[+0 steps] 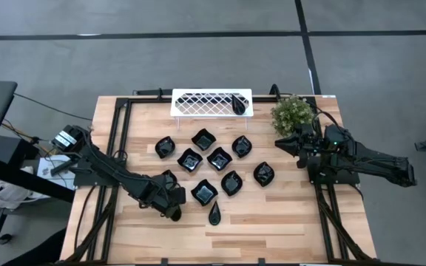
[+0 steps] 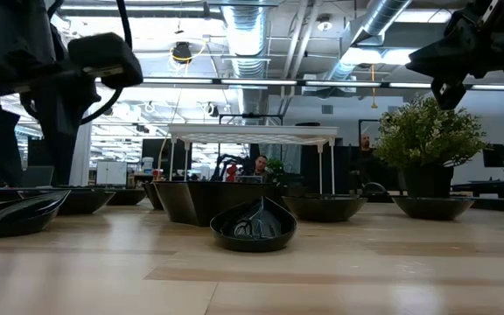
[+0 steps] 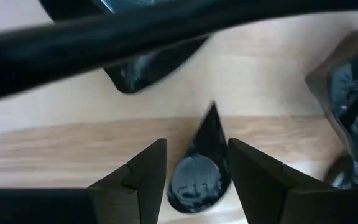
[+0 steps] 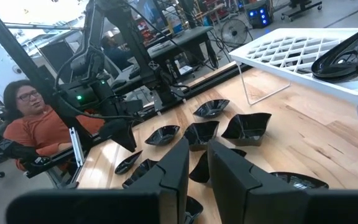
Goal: Pick & Place Mini shaped plates
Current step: Stack the drop-shaped plate on top of the other drop-shaped plates on the shelf
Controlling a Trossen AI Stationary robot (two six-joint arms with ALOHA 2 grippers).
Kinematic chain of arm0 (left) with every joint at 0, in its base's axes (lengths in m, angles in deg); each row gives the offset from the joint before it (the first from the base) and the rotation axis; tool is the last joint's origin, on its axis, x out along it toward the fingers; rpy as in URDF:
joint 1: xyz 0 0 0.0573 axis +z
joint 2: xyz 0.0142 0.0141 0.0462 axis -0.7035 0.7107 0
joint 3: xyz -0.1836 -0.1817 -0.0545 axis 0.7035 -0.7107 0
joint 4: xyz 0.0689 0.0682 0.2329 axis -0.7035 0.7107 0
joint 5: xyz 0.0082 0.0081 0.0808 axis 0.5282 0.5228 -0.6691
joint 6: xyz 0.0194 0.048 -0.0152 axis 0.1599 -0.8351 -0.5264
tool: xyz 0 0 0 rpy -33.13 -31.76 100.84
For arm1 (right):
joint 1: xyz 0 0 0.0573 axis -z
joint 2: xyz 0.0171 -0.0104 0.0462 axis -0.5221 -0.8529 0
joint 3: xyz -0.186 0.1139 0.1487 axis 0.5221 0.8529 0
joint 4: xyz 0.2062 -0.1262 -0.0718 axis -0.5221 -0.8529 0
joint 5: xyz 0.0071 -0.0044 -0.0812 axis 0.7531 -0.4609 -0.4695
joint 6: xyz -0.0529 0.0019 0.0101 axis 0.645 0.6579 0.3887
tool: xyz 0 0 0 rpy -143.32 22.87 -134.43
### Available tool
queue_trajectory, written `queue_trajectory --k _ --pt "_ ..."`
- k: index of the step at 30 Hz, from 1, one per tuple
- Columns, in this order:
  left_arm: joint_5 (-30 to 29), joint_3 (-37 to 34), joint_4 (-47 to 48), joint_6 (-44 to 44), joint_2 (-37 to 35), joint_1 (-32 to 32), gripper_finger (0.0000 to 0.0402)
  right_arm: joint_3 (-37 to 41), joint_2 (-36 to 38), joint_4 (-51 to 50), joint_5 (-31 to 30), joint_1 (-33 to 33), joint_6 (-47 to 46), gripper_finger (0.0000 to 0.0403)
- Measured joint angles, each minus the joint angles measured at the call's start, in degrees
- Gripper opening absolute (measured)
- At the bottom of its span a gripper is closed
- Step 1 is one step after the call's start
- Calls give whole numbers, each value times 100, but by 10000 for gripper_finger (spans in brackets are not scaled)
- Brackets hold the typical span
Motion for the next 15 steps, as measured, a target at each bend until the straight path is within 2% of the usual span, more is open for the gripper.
queue_trajectory --k 6,15 --pt "156 -72 -92 -11 0 -74 172 0 0 1 0 2 0 56" --pt "45 -72 -151 -11 0 -146 172 0 0 2 -2 1 0 56"
